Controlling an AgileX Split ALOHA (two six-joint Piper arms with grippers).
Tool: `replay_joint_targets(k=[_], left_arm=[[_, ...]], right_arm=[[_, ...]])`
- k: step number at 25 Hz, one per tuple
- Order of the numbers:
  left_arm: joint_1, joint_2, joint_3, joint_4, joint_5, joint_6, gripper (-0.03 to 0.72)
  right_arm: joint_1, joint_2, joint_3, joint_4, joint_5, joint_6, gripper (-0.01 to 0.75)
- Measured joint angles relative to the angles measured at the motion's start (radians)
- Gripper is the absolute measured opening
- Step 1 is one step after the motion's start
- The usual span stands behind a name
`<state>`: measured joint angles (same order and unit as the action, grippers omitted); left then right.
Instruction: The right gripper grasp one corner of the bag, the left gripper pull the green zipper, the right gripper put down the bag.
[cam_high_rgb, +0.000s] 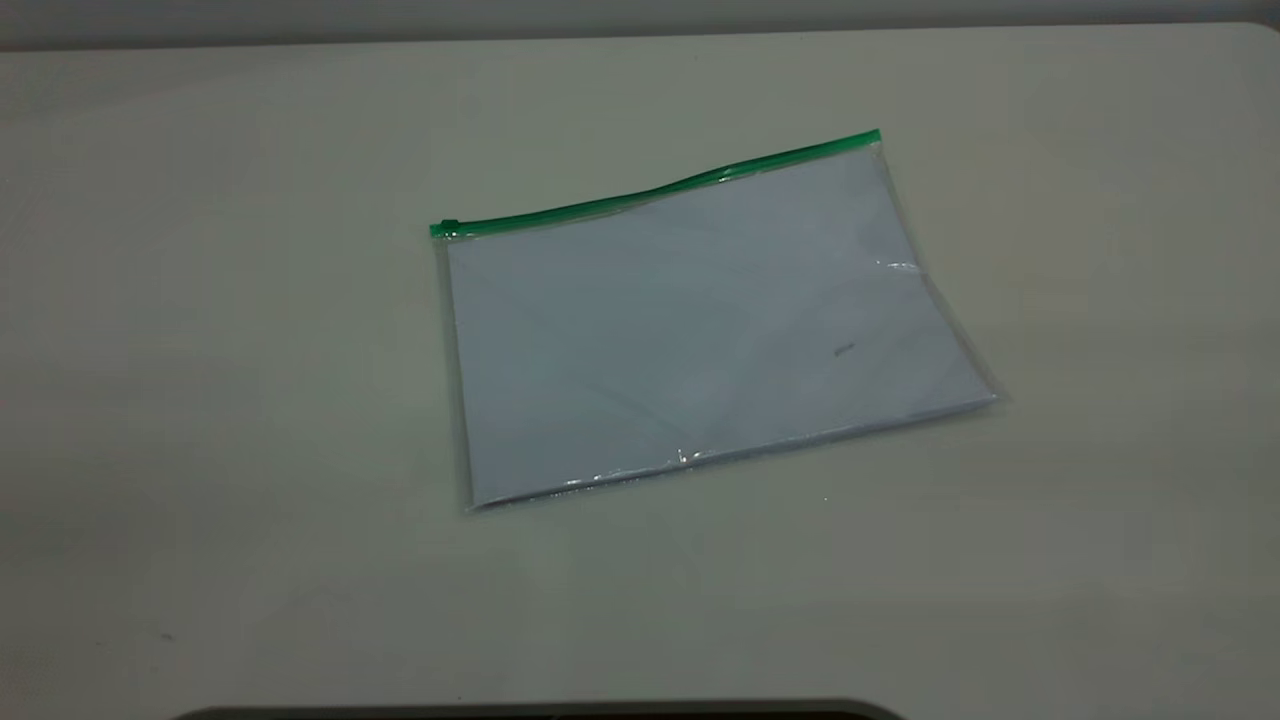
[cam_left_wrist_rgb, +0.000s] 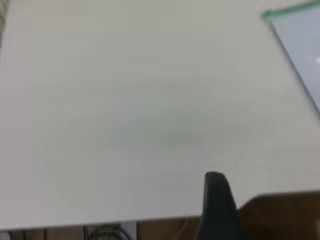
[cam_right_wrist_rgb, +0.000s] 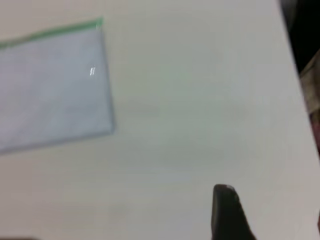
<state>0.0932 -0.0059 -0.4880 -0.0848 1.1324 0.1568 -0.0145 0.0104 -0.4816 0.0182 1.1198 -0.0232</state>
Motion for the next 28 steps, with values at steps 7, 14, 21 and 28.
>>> replay_joint_targets(k=[7, 14, 21, 28], left_arm=[[-0.019, -0.013, 0.0, 0.001, 0.012, 0.0, 0.568], [-0.022, -0.013, 0.0, 0.001, 0.012, 0.001, 0.568], [-0.022, -0.013, 0.0, 0.001, 0.012, 0.003, 0.568], [-0.022, -0.013, 0.0, 0.001, 0.013, 0.004, 0.568]], right_arm=[[0.004, -0.026, 0.0, 0.001, 0.006, 0.0, 0.462], [0.004, -0.026, 0.0, 0.001, 0.006, 0.0, 0.462], [0.004, -0.026, 0.0, 0.001, 0.006, 0.0, 0.462], [0.004, -0.026, 0.0, 0.001, 0.006, 0.0, 0.462]])
